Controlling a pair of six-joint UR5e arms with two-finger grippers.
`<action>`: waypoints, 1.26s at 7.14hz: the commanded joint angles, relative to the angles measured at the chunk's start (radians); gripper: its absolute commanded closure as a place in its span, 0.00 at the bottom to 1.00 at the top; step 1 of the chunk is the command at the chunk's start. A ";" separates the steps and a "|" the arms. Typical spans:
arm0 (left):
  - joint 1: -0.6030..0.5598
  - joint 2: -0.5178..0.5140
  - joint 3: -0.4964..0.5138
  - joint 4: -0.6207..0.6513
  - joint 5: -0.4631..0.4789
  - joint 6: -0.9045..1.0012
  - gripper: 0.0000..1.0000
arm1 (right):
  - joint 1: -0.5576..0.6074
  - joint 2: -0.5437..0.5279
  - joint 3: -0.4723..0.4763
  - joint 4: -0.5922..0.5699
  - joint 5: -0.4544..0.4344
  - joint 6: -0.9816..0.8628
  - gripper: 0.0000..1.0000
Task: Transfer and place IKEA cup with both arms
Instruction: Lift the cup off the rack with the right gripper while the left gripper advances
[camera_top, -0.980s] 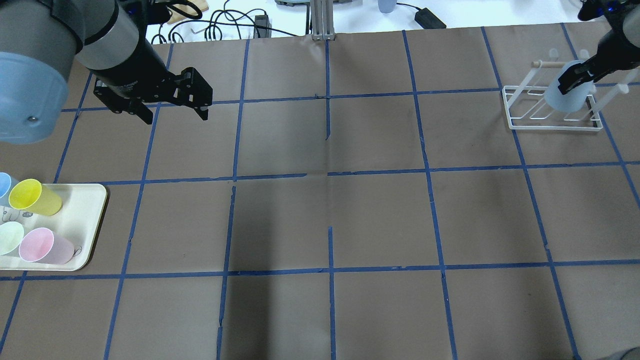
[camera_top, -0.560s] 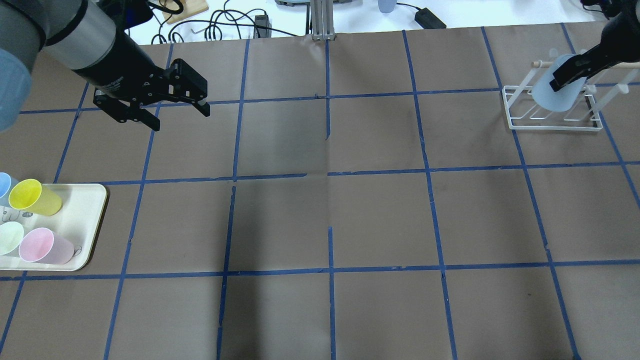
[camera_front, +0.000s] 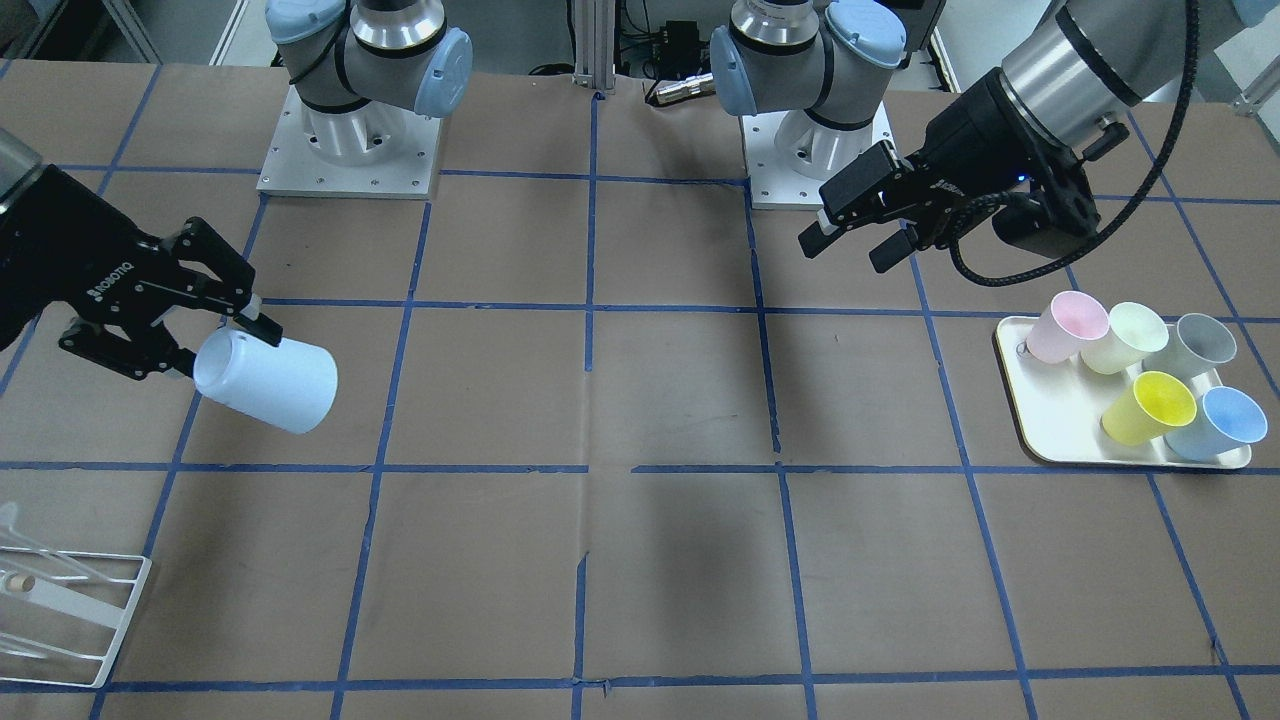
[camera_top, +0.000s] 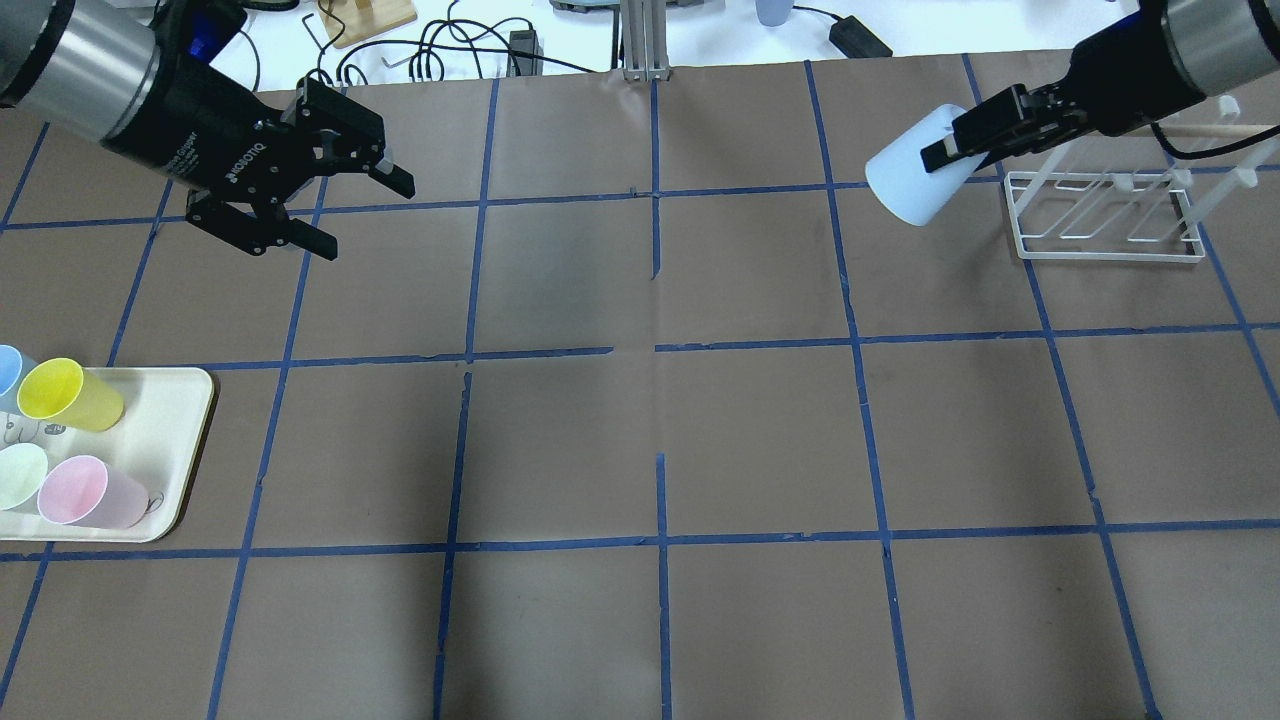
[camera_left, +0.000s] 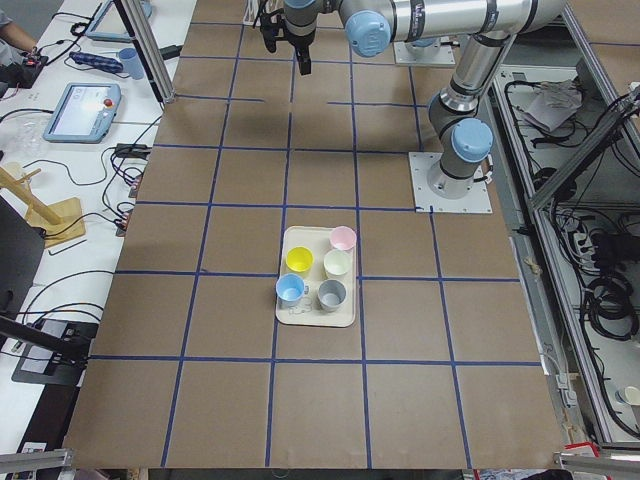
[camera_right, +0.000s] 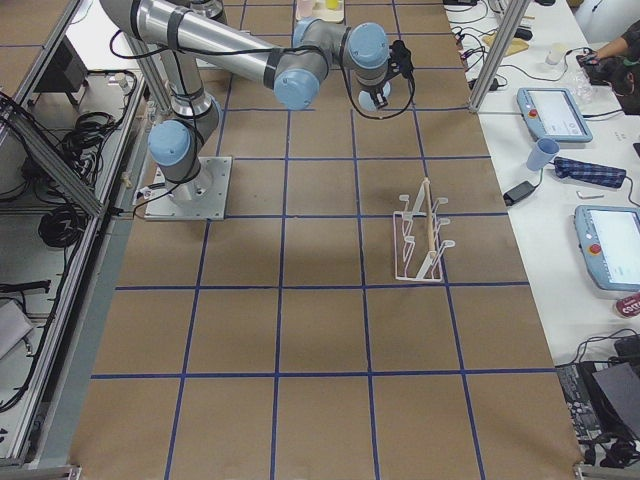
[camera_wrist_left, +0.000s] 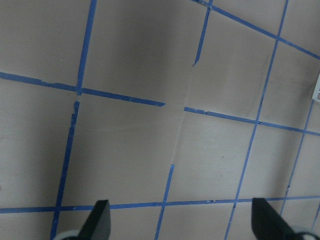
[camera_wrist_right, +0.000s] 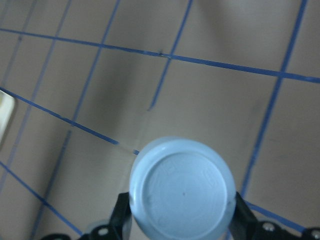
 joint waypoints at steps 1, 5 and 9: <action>0.078 0.004 -0.065 -0.006 -0.151 0.116 0.00 | 0.019 0.000 0.032 0.090 0.321 0.124 0.96; 0.071 -0.005 -0.234 -0.006 -0.569 0.236 0.00 | 0.042 -0.003 0.256 0.089 0.756 0.265 0.97; -0.058 -0.048 -0.228 0.027 -0.828 0.224 0.00 | 0.089 0.013 0.344 0.081 0.871 0.335 0.96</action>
